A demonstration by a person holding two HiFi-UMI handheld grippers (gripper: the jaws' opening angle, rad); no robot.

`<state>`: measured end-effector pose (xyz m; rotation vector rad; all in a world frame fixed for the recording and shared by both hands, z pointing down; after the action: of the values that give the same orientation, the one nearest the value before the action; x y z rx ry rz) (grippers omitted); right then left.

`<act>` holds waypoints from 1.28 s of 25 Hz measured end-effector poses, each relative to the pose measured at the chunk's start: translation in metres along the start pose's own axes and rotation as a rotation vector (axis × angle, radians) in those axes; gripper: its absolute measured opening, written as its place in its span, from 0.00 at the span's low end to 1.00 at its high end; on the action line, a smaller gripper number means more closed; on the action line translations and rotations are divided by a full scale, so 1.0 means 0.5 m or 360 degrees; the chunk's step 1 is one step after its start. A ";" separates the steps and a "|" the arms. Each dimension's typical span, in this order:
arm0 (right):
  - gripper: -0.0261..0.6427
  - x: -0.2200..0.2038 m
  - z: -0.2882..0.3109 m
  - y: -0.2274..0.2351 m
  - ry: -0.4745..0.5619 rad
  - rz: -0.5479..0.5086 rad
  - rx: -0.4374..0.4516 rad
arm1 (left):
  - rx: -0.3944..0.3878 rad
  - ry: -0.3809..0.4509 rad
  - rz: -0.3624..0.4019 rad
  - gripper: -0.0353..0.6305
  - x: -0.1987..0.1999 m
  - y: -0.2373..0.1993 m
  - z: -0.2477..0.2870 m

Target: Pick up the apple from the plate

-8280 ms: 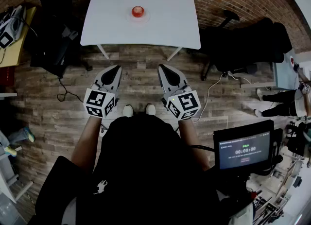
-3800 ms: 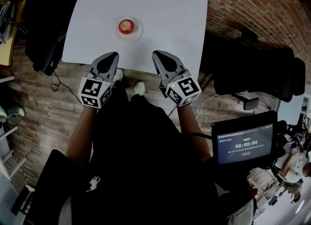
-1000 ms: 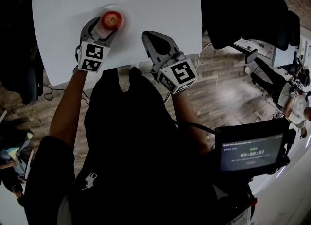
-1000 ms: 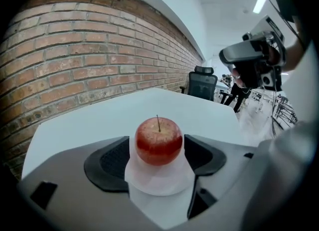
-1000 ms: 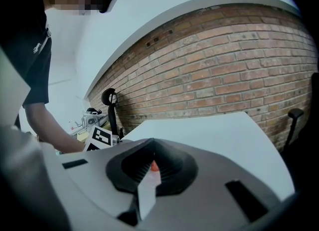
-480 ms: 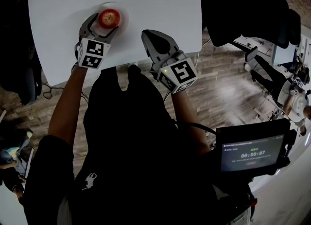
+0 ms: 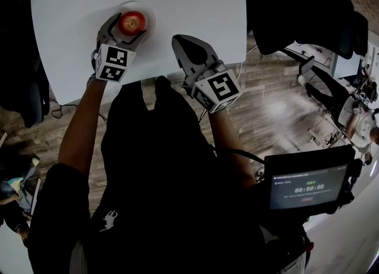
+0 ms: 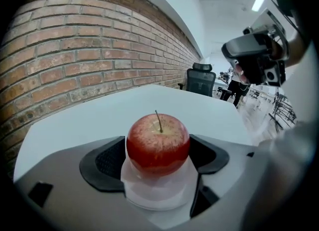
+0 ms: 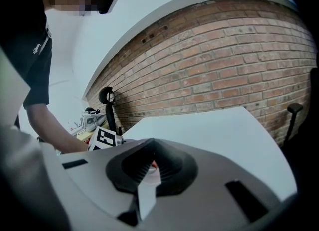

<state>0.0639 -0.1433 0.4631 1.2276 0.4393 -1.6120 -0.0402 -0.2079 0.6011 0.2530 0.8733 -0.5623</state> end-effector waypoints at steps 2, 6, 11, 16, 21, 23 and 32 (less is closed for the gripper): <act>0.05 0.000 0.001 -0.002 0.0000 0.0004 0.0003 | -0.0009 0.0002 0.0001 0.63 -0.001 0.002 0.000; 0.05 0.000 0.002 -0.004 0.0001 0.0003 0.0009 | -0.0017 -0.0001 -0.0001 0.63 -0.003 0.001 -0.003; 0.05 0.000 0.002 -0.005 -0.0001 0.0006 0.0012 | -0.0021 0.0013 -0.0026 0.63 0.003 -0.002 -0.008; 0.05 0.001 0.001 -0.004 0.0004 0.0002 0.0018 | -0.0022 0.0026 -0.0045 0.63 0.008 -0.004 -0.010; 0.05 0.004 0.004 -0.004 0.0014 -0.0006 0.0024 | -0.0021 0.0030 -0.0054 0.63 0.009 -0.007 -0.010; 0.05 0.007 0.005 -0.004 0.0019 -0.0014 0.0029 | -0.0015 0.0034 -0.0057 0.63 0.012 -0.008 -0.011; 0.05 0.020 0.003 -0.004 0.0045 -0.0068 0.0046 | 0.0028 0.0061 -0.0057 0.63 0.030 -0.015 -0.021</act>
<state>0.0616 -0.1484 0.4546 1.2718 0.4647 -1.6440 -0.0435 -0.2151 0.5828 0.2651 0.9117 -0.6003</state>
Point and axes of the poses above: the fingertips, and each gripper's own axes: z forward along the fingers, y to its right, x out of its top, the point moved 2 cm from there along -z, backward along the fingers, and after that the axes turned 2 degrees about -x, right-handed, at the moved point
